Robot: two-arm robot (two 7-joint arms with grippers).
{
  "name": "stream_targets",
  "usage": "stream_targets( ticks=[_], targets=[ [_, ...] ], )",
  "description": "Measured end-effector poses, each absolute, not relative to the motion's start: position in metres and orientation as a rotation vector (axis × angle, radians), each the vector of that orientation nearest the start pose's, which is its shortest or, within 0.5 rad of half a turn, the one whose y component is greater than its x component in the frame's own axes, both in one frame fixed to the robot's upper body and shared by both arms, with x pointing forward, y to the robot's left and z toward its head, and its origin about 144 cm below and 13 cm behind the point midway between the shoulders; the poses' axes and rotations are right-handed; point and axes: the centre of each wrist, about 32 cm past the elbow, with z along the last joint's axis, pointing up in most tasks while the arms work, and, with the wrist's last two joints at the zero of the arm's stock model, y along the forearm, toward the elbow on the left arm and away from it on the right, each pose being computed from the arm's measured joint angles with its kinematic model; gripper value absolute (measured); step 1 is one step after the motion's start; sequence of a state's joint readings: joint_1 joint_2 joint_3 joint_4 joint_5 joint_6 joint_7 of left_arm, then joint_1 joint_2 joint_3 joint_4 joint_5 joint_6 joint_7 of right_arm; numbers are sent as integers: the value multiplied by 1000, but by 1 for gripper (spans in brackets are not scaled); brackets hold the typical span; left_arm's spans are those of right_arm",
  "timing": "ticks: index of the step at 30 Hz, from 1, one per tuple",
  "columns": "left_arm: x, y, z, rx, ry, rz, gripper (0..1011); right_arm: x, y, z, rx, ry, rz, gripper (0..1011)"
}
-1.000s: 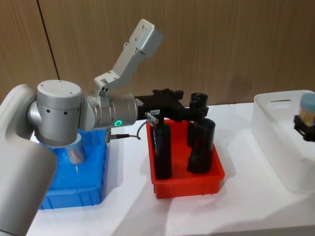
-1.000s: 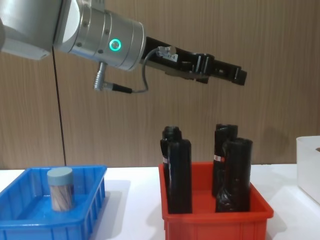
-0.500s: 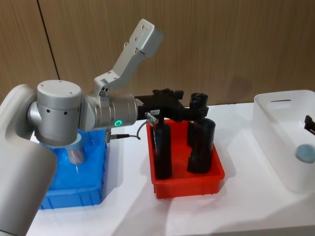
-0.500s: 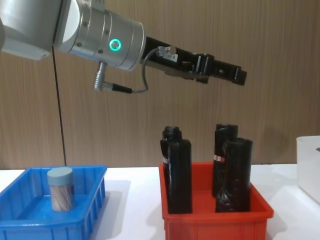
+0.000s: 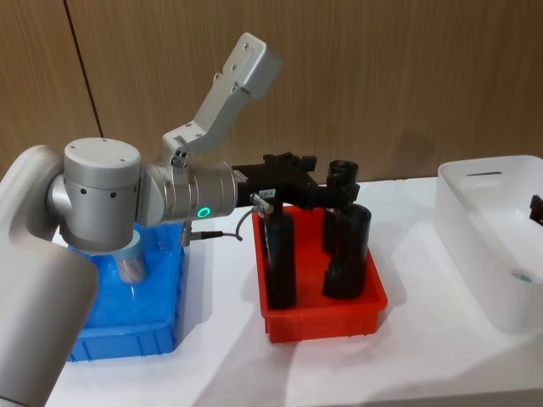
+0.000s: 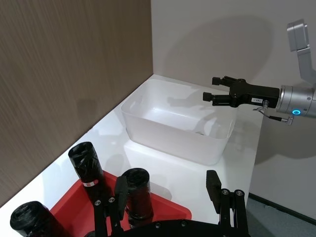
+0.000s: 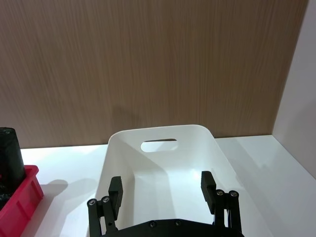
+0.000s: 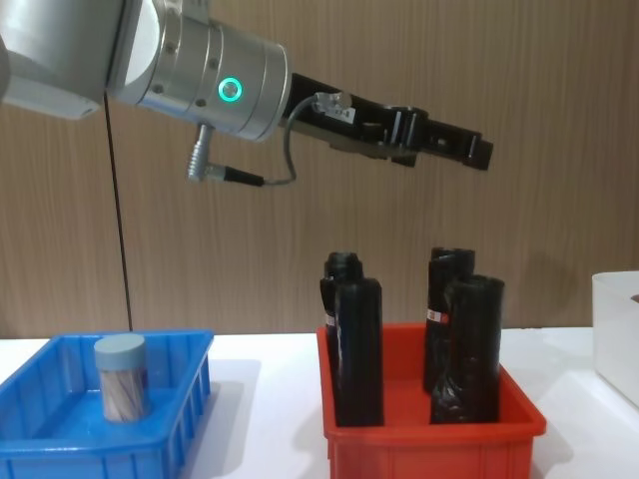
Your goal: Pick the cotton swabs from the blue box and place them into the white box.
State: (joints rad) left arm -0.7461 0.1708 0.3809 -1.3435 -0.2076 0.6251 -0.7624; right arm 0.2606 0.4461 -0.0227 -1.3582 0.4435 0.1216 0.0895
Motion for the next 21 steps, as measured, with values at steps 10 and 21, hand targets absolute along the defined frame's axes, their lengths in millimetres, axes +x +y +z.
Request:
stream_targets(
  ticks=[10,21],
  targets=[
    [611,174,1353,267,75,553,1004,523,-379,1202,-29,49,-1548,1002],
    [611,174,1353,267,75,553,1004,522,-379,1203,-23,44,-1547,1002]
  ],
)
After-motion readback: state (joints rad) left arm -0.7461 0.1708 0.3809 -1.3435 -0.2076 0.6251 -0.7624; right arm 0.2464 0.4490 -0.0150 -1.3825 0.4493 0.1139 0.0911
